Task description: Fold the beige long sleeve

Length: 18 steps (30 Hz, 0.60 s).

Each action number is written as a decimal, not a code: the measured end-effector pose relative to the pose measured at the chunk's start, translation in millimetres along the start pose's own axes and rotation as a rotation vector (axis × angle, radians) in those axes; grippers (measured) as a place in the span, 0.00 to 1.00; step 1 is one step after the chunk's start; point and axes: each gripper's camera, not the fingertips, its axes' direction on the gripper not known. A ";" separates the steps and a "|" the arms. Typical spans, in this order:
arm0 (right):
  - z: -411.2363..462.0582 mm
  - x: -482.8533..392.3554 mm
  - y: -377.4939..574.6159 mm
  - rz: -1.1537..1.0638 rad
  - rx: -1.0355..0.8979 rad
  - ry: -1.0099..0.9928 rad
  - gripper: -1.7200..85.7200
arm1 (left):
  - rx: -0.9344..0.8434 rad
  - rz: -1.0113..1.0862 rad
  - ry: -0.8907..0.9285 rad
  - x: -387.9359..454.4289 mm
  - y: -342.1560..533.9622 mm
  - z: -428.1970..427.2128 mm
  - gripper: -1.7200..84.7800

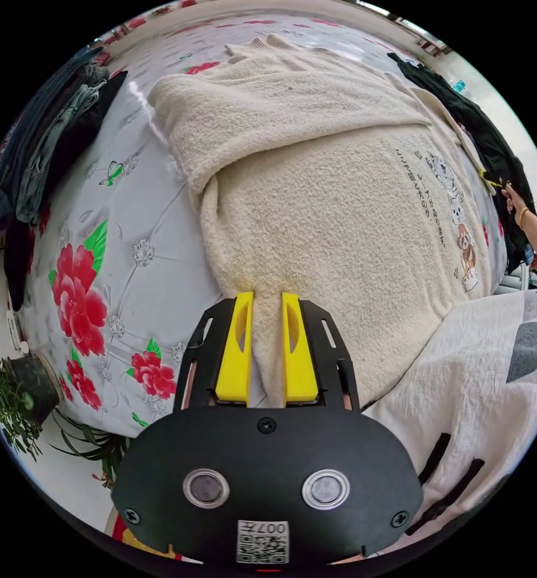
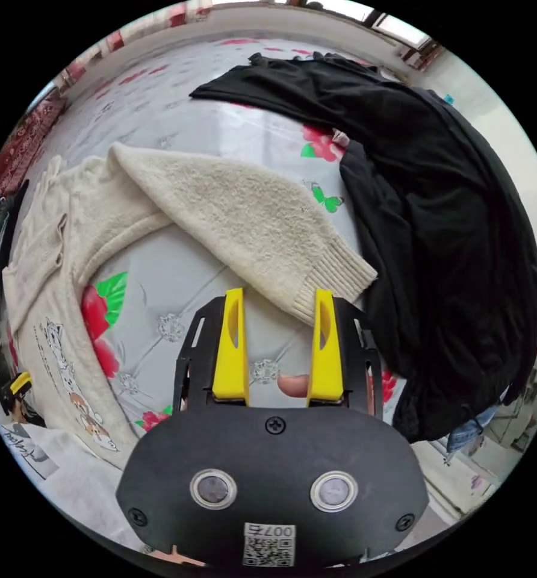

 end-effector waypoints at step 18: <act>-188.9 -122.7 -19.9 -0.457 0.206 -1.095 0.02 | -0.080 -0.016 0.011 -14.6 -60.8 -5.1 0.11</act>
